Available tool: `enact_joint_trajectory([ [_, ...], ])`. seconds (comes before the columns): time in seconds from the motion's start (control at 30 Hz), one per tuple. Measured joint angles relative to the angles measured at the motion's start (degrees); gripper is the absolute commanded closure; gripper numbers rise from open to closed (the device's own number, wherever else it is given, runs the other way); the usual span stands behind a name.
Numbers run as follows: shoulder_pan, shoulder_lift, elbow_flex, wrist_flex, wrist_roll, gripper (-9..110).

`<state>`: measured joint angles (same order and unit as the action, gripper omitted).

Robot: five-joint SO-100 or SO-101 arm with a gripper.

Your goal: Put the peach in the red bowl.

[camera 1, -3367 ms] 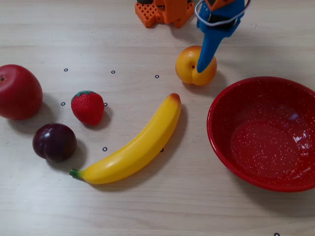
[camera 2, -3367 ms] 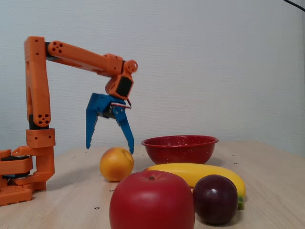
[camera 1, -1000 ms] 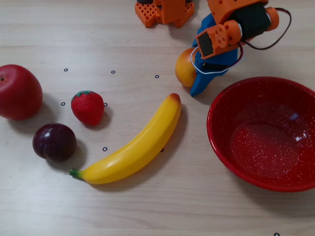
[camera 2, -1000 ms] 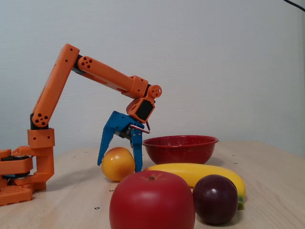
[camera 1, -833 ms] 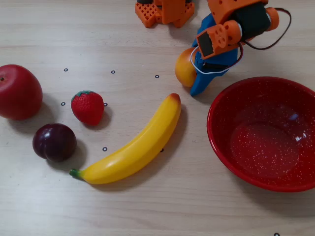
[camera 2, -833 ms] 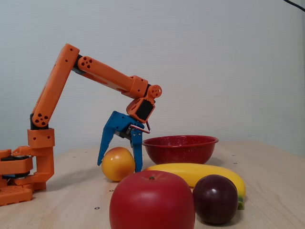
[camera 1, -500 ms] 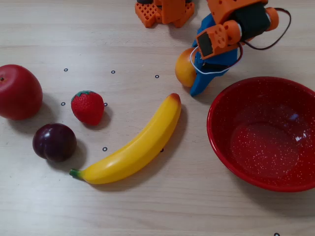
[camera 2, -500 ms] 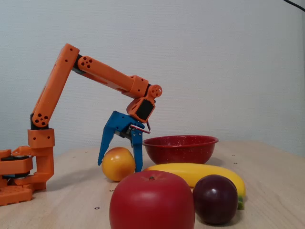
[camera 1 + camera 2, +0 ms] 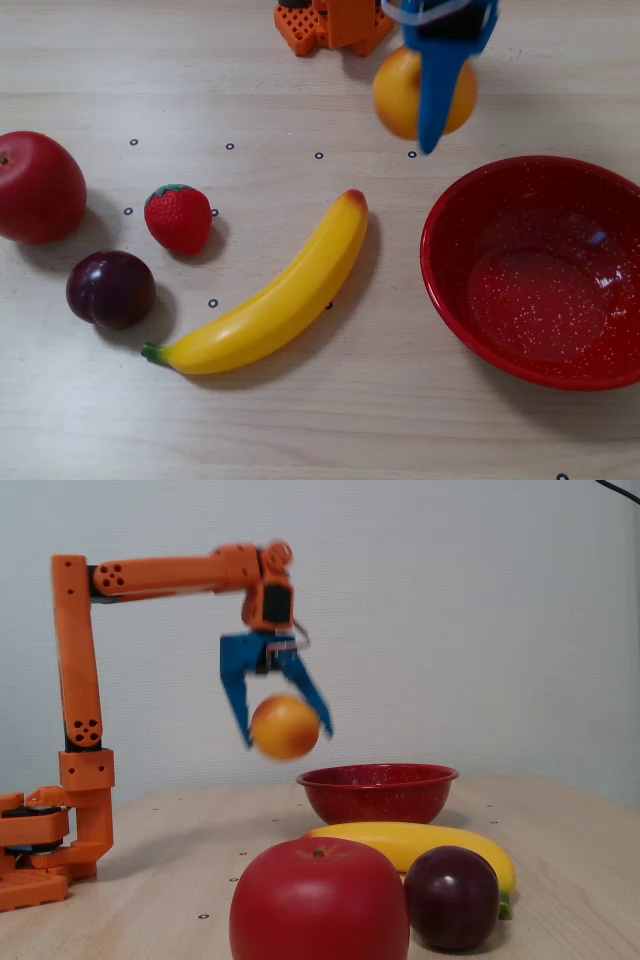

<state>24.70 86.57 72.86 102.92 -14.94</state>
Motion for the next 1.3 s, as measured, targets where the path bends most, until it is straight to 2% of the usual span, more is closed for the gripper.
enact_joint_trajectory([
  [0.2, 5.54, -3.96, -26.63, 0.00, -0.18, 101],
  [0.3, 9.05, -12.83, -40.96, 0.00, -0.09, 101],
  [0.4, 10.20, -23.12, -48.34, -0.53, -0.09, 101],
  [0.5, 10.02, -33.05, -49.48, -1.05, 1.76, 98],
  [0.6, 9.58, -42.10, -49.48, -5.54, 5.45, 70],
  [0.63, 9.40, -44.56, -49.48, -6.86, 6.50, 67],
  [0.8, 5.80, -50.27, -52.47, -8.53, 11.34, 61],
  [1.0, 3.69, -50.45, -54.32, -8.79, 11.69, 57],
  [1.23, 4.04, -50.36, -55.11, -9.23, 12.04, 55],
  [1.3, 3.96, -50.36, -54.93, -10.11, 12.04, 59],
])
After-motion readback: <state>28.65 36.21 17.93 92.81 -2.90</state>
